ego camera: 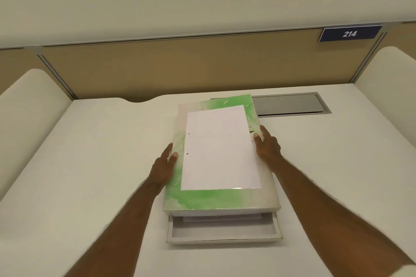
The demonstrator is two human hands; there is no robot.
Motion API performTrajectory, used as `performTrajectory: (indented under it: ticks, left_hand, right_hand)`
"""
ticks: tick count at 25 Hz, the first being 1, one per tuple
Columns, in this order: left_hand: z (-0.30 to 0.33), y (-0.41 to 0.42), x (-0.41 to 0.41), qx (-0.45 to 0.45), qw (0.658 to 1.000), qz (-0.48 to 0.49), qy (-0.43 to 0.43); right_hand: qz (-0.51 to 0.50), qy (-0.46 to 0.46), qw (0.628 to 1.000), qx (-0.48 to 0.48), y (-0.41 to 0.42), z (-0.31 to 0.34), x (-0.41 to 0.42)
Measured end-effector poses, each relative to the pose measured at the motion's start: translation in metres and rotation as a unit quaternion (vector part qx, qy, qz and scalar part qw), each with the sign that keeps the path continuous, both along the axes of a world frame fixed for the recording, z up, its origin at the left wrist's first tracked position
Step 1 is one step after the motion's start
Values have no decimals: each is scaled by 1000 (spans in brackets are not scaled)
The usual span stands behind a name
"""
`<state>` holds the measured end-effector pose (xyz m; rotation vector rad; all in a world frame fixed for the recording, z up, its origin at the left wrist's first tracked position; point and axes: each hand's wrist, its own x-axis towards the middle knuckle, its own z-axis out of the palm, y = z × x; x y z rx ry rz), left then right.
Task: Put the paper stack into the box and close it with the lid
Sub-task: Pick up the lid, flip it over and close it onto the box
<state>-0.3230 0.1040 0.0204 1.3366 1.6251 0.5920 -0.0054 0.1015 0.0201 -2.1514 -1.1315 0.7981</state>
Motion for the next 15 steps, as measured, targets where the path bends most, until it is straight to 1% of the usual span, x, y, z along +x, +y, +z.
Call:
performTrajectory:
  ticks: [4, 9, 12, 15]
  left_hand:
    - [-4, -12, 3, -6, 1000, -4, 20]
    - [-5, -37, 2, -10, 999, -6, 31]
    - [-9, -48, -1, -5, 999, -17, 42]
    - [-10, -59, -4, -7, 998, -36, 60]
  right_hand:
    - [16, -17, 1000, -15, -12, -11, 2]
    - [36, -4, 999, -6, -25, -14, -2]
    - [40, -26, 999, 4, -39, -14, -3]
    - [59, -68, 996, -14, -57, -16, -7]
